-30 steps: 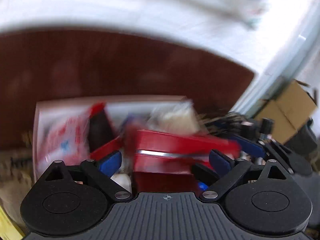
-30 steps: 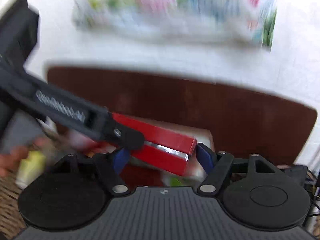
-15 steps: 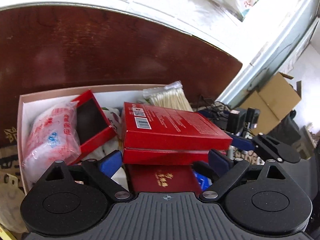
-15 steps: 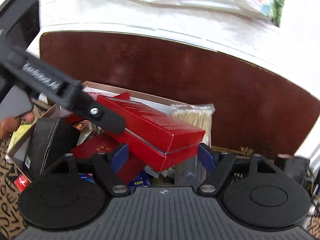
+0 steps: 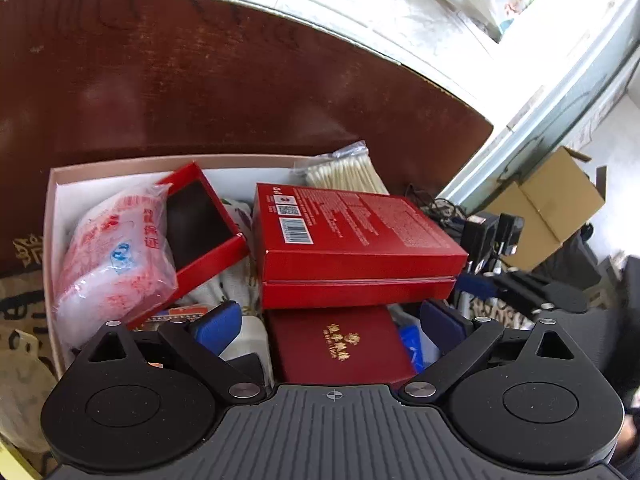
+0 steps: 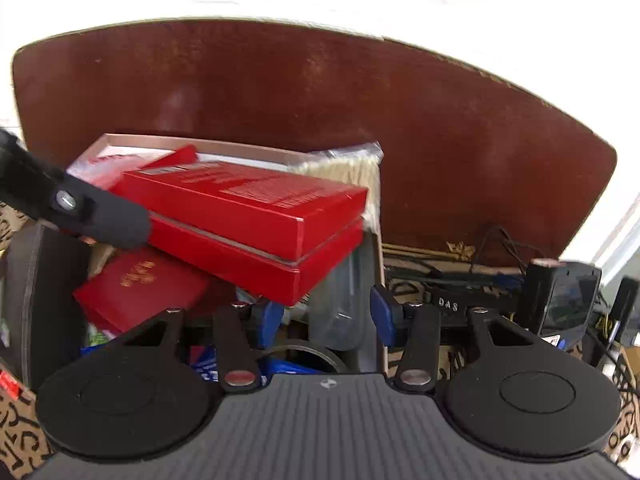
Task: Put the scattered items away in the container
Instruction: 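Carry the red boxed set into the cardboard box and release it, then withdraw the left tool from the box toward the brown glasses case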
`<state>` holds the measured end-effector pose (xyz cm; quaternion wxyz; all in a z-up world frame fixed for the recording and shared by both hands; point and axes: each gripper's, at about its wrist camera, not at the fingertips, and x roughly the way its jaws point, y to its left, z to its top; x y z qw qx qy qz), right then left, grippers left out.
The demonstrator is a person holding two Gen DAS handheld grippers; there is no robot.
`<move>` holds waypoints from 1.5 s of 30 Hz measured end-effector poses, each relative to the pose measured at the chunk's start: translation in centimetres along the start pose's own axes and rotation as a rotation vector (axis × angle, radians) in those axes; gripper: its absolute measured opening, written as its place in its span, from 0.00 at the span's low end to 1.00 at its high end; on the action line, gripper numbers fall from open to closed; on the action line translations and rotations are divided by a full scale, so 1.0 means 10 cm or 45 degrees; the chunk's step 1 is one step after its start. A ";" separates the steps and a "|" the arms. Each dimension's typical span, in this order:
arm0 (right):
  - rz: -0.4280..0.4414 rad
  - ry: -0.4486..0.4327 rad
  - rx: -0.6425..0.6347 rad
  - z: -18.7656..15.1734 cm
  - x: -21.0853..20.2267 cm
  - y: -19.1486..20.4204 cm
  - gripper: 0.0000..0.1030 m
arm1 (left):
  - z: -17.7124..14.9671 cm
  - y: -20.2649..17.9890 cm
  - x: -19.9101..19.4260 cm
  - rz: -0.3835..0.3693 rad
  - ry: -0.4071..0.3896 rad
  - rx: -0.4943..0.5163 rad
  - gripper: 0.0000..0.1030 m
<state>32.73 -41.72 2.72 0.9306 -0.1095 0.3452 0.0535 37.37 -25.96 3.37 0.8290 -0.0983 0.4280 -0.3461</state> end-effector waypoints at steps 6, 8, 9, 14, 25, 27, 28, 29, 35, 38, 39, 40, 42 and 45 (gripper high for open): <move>0.051 -0.088 -0.113 -0.03 -0.34 0.04 0.51 | 0.05 0.02 0.07 -0.065 -0.007 -0.057 0.98; 0.050 -0.084 -0.101 0.04 -0.27 0.03 0.48 | 0.03 -0.02 0.13 -0.098 0.025 -0.058 0.98; 0.067 -0.070 -0.083 0.08 -0.22 0.03 0.46 | 0.01 -0.04 0.14 -0.107 0.032 -0.045 0.97; 0.124 -0.039 -0.104 0.13 -0.07 0.13 0.48 | -0.06 -0.06 0.11 -0.059 0.032 0.008 0.98; 0.073 -0.068 -0.039 0.08 -0.26 0.10 0.71 | -0.21 -0.12 -0.25 0.084 0.009 0.071 1.00; 0.043 -0.149 -0.064 0.08 -0.51 0.19 0.81 | -0.33 -0.20 -0.47 0.115 -0.050 0.129 1.00; 0.046 -0.177 -0.068 0.08 -0.63 0.23 0.85 | -0.41 -0.23 -0.59 0.120 -0.072 0.144 1.00; 0.049 -0.190 -0.070 0.09 -0.72 0.27 0.85 | -0.48 -0.24 -0.70 0.126 -0.082 0.139 1.00; 0.112 -0.210 -0.120 -0.14 -1.23 0.67 0.95 | -1.22 -0.12 -1.32 0.086 -0.111 0.032 1.00; 0.182 -0.199 -0.167 -0.40 -1.44 0.98 0.96 | -1.71 -0.01 -1.58 0.100 -0.108 -0.017 1.00; 0.199 -0.189 -0.191 -0.48 -1.51 1.10 0.96 | -1.89 0.04 -1.66 0.107 -0.107 -0.033 1.00; 0.214 -0.179 -0.215 -0.57 -1.56 1.22 0.96 | -2.05 0.10 -1.74 0.110 -0.105 -0.055 1.00; 0.246 -0.160 -0.249 -0.72 -1.59 1.47 0.96 | -2.36 0.24 -1.88 0.106 -0.097 -0.127 1.00; 0.300 -0.147 -0.269 -0.92 -1.68 1.82 0.96 | -2.75 0.46 -2.08 0.120 -0.101 -0.251 1.00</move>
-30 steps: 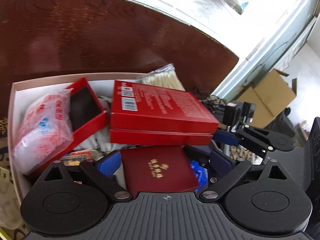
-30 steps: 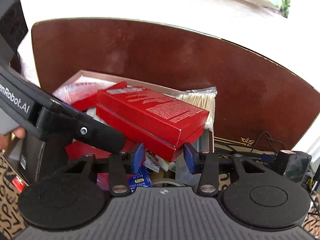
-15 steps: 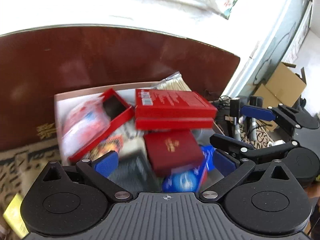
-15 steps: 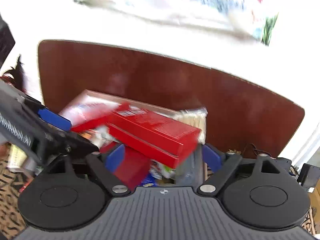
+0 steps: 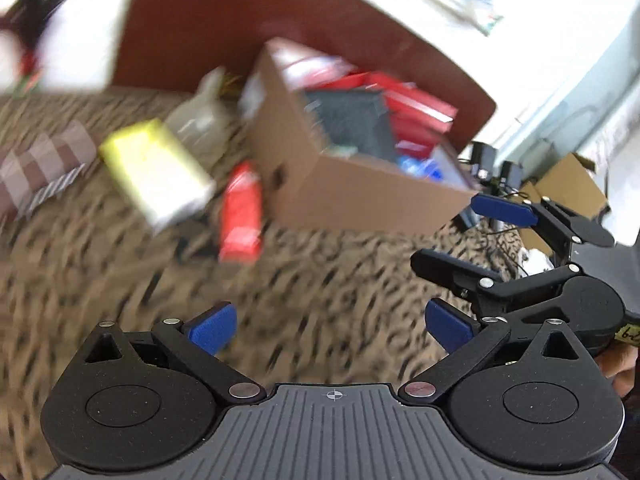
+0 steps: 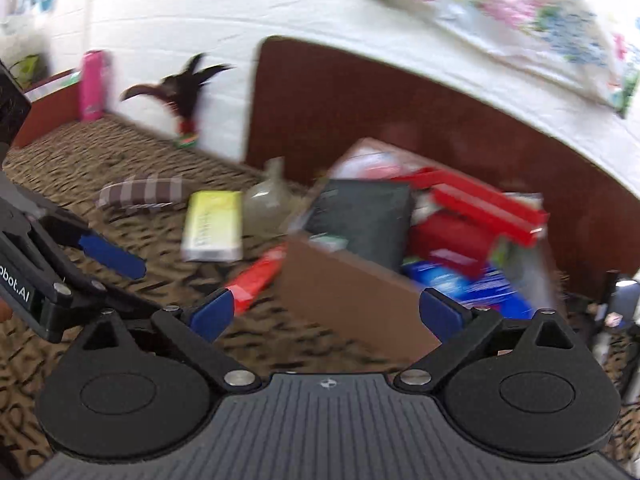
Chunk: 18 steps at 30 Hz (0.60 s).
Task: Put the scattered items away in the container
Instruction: 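Withdraw the left tool from the box toward the brown glasses case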
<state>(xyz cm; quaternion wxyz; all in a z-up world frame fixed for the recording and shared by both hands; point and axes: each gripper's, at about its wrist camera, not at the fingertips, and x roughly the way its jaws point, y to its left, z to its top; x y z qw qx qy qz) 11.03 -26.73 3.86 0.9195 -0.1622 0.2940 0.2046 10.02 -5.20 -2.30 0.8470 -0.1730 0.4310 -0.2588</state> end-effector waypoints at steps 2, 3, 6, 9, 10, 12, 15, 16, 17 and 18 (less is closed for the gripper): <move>0.035 0.004 0.026 -0.06 -0.01 0.24 0.96 | -0.16 0.18 -0.13 0.027 -0.021 -0.045 1.00; 0.054 0.007 0.052 -0.08 -0.01 0.35 0.96 | -0.22 0.27 -0.20 0.046 -0.033 -0.053 1.00; 0.123 0.023 0.148 -0.11 0.08 0.61 0.96 | -0.31 0.48 -0.38 0.109 -0.072 -0.059 1.00; 0.183 0.056 0.225 -0.08 0.23 0.79 0.96 | -0.30 0.72 -0.54 0.144 -0.125 -0.067 1.00; 0.202 0.066 0.245 -0.06 0.28 0.86 0.96 | -0.27 0.79 -0.59 0.153 -0.143 -0.077 1.00; 0.228 0.085 0.263 0.00 0.38 1.01 0.96 | -0.22 0.99 -0.67 0.179 -0.177 -0.115 1.00; 0.252 0.100 0.232 0.09 0.52 1.23 0.96 | -0.14 1.27 -0.74 0.223 -0.212 -0.147 1.00; 0.262 0.101 0.212 0.11 0.57 1.32 0.96 | -0.10 1.35 -0.74 0.239 -0.219 -0.149 1.00; 0.267 0.104 0.191 0.14 0.61 1.39 0.96 | -0.06 1.43 -0.74 0.255 -0.223 -0.151 1.00; 0.268 0.107 0.171 0.16 0.66 1.46 0.96 | -0.02 1.50 -0.73 0.266 -0.226 -0.152 1.00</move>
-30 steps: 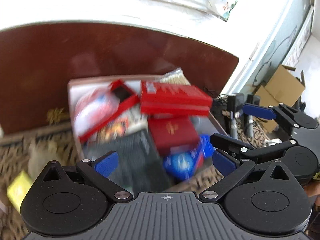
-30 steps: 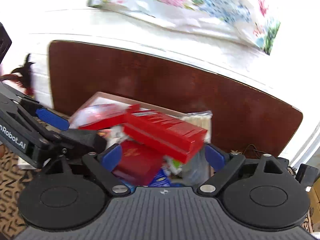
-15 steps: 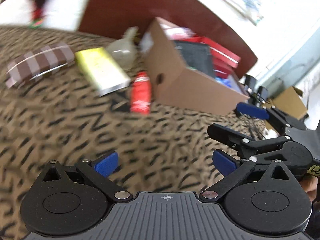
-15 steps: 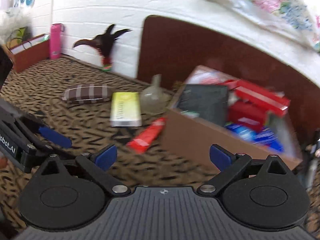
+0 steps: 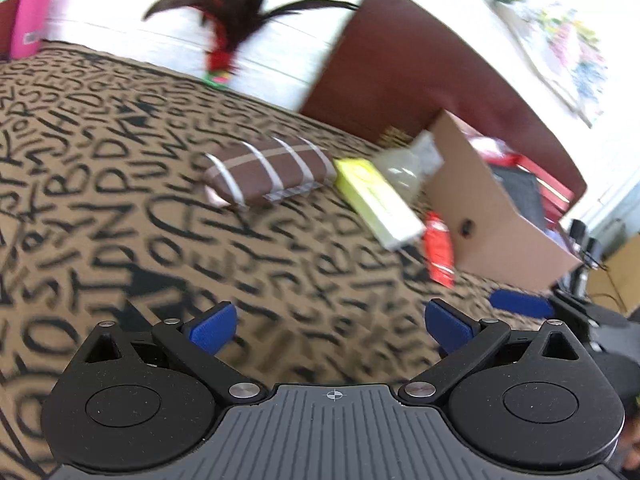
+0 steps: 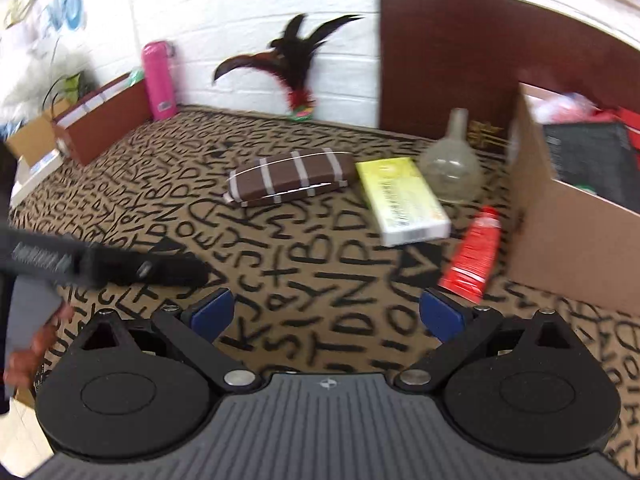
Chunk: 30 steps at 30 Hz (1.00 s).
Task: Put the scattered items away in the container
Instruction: 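Withdraw the left tool from the box toward the brown glasses case, then grasp the brown striped glasses case with the right gripper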
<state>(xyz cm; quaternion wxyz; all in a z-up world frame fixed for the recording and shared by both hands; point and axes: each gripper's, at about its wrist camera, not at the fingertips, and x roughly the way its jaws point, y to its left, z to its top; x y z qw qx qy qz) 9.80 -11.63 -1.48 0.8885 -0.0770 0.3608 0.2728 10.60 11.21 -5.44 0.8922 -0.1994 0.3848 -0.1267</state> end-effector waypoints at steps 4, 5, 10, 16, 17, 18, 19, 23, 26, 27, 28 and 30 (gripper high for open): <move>-0.007 0.029 -0.042 0.06 0.24 0.15 0.96 | 0.18 0.16 0.14 0.036 -0.007 0.029 1.00; -0.008 0.038 -0.045 0.07 0.30 0.18 0.96 | 0.23 0.18 0.17 0.043 -0.014 0.055 1.00; -0.007 0.077 -0.022 0.19 0.63 0.25 0.96 | 0.52 0.21 0.41 0.003 -0.031 0.197 1.00; -0.003 0.098 0.016 0.29 0.93 0.24 0.96 | 0.78 0.27 0.75 -0.013 0.005 0.286 1.00; -0.005 0.101 0.022 0.31 0.97 0.23 0.96 | 0.80 0.28 0.79 -0.002 0.000 0.302 1.00; -0.006 0.104 0.030 0.32 1.01 0.22 0.96 | 0.82 0.29 0.82 0.003 -0.004 0.314 1.00; -0.006 0.107 0.040 0.34 1.05 0.21 0.96 | 0.85 0.31 0.86 0.002 -0.008 0.322 1.00; 0.006 0.122 0.072 0.38 1.22 0.16 0.96 | 0.98 0.38 1.00 -0.010 0.024 0.329 1.00; 0.009 0.135 0.085 0.41 1.30 0.16 0.96 | 1.08 0.40 1.02 -0.022 0.006 0.329 1.00; 0.014 0.136 0.090 0.41 1.31 0.16 0.96 | 1.10 0.40 1.02 -0.042 0.002 0.331 1.00; 0.022 0.134 0.092 0.41 1.33 0.15 0.96 | 1.12 0.39 1.04 -0.063 0.011 0.345 1.00; 0.026 0.131 0.093 0.42 1.36 0.14 0.96 | 1.14 0.35 1.14 -0.085 0.061 0.396 1.00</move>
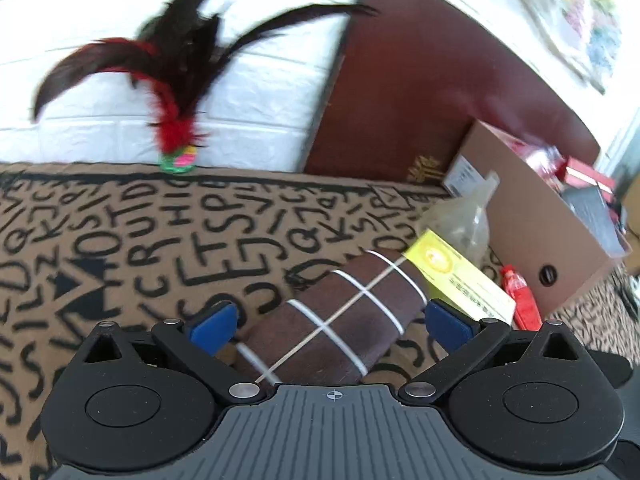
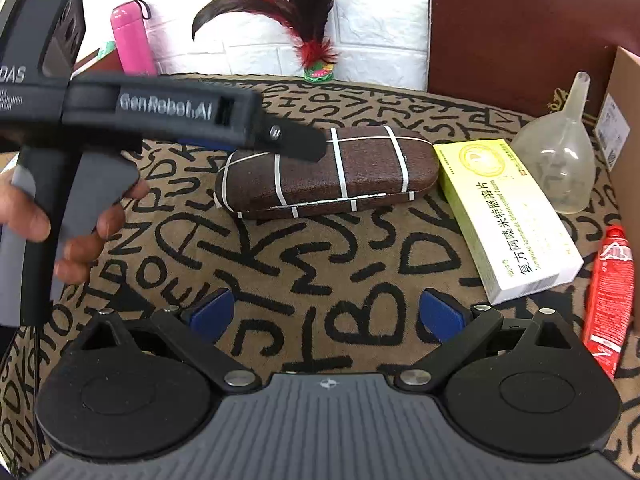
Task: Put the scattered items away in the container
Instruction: 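Grasp the brown striped glasses case with the right gripper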
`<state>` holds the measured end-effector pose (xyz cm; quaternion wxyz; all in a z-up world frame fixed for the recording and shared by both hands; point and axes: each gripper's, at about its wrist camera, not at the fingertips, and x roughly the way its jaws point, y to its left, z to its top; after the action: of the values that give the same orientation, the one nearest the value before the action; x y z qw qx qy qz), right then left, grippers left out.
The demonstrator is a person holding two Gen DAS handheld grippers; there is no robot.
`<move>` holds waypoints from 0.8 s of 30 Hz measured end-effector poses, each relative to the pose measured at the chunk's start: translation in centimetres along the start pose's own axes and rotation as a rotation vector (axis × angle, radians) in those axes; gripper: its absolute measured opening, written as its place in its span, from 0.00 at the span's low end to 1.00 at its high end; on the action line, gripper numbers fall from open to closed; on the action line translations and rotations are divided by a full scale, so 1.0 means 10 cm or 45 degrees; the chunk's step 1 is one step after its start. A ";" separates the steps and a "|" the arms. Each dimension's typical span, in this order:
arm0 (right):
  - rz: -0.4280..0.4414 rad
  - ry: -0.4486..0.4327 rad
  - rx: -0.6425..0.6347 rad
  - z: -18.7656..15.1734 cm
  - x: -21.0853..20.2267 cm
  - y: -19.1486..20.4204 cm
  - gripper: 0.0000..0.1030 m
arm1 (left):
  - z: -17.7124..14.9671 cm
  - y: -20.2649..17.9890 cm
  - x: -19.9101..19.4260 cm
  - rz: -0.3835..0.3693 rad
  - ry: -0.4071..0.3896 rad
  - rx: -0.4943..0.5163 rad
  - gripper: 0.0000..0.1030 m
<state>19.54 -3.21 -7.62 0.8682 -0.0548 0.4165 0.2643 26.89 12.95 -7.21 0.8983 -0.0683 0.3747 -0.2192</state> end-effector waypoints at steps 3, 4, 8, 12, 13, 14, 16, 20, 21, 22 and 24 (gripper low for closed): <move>-0.012 0.010 0.004 0.03 0.07 0.00 0.96 | 0.00 0.02 0.23 0.028 0.105 0.034 1.00; -0.014 0.006 0.000 0.03 0.08 0.00 0.96 | -0.01 0.03 0.26 0.034 0.102 0.024 1.00; -0.014 -0.009 -0.023 0.02 0.08 0.00 0.96 | -0.09 -0.06 0.14 -0.108 0.136 -0.018 1.00; 0.003 -0.023 -0.005 0.00 0.03 -0.05 0.96 | -0.26 -0.22 -0.07 -0.277 0.161 0.033 1.00; 0.007 -0.025 0.007 -0.01 0.00 -0.07 0.96 | -0.29 -0.24 -0.09 -0.221 0.154 0.048 1.00; 0.009 -0.025 0.019 -0.03 -0.02 -0.09 0.96 | -0.30 -0.24 -0.08 -0.180 0.152 0.048 1.00; 0.010 -0.027 0.030 -0.07 -0.05 -0.10 0.96 | -0.28 -0.18 -0.01 -0.169 0.171 -0.027 1.00; -0.006 -0.049 0.005 -0.06 -0.07 -0.02 0.96 | -0.17 -0.11 0.05 -0.171 0.153 -0.150 1.00; -0.017 -0.059 -0.014 -0.05 -0.05 0.01 0.96 | -0.15 -0.11 0.04 -0.158 0.138 -0.154 1.00; -0.033 -0.072 -0.039 -0.02 -0.03 0.04 0.96 | -0.13 -0.11 0.03 -0.145 0.126 -0.159 1.00; -0.074 -0.098 -0.097 0.04 0.03 0.10 0.90 | -0.13 -0.09 0.02 -0.126 0.129 -0.180 1.00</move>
<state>19.44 -2.08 -7.48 0.8881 -0.0899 0.3707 0.2565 25.84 12.08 -8.00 0.8592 -0.1386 0.4305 -0.2394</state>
